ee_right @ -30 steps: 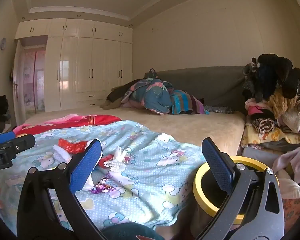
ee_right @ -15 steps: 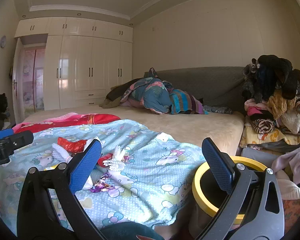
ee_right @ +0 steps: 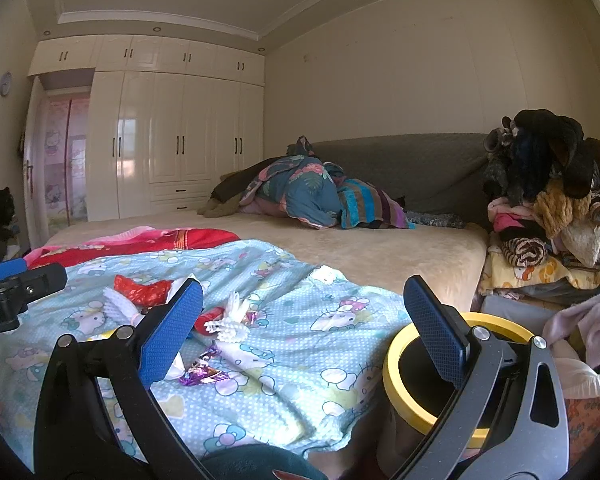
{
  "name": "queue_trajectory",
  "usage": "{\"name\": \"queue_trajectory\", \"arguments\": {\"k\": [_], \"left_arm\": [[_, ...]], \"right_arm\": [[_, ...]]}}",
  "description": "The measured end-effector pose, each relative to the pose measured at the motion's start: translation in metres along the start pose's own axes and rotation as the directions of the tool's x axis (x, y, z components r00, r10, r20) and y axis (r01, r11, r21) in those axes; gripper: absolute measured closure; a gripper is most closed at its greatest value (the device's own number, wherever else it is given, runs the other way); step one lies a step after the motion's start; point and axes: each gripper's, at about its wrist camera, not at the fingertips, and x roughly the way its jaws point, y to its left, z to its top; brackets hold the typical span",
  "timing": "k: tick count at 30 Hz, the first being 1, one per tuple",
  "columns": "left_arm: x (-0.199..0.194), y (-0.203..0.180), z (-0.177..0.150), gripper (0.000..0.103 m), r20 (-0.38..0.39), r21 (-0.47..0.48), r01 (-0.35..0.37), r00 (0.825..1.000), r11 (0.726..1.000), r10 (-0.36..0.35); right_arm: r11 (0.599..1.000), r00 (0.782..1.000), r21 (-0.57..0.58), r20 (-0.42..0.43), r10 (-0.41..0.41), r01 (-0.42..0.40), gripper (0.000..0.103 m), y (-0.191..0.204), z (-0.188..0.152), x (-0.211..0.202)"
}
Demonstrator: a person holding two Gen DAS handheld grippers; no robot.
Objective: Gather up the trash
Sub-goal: 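Move both tools toward the trash pile on the blanket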
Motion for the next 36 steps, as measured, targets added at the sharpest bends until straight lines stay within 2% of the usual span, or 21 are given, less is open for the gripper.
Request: {"name": "queue_trajectory", "arguments": {"k": [36], "left_arm": [[-0.0039,0.0024,-0.0056,0.006,-0.015,-0.002,0.010,1.000,1.000,-0.010]], "right_arm": [[1.000,1.000,0.006,-0.014,0.009,-0.009,0.010,-0.0025,-0.0027,0.0029]]}}
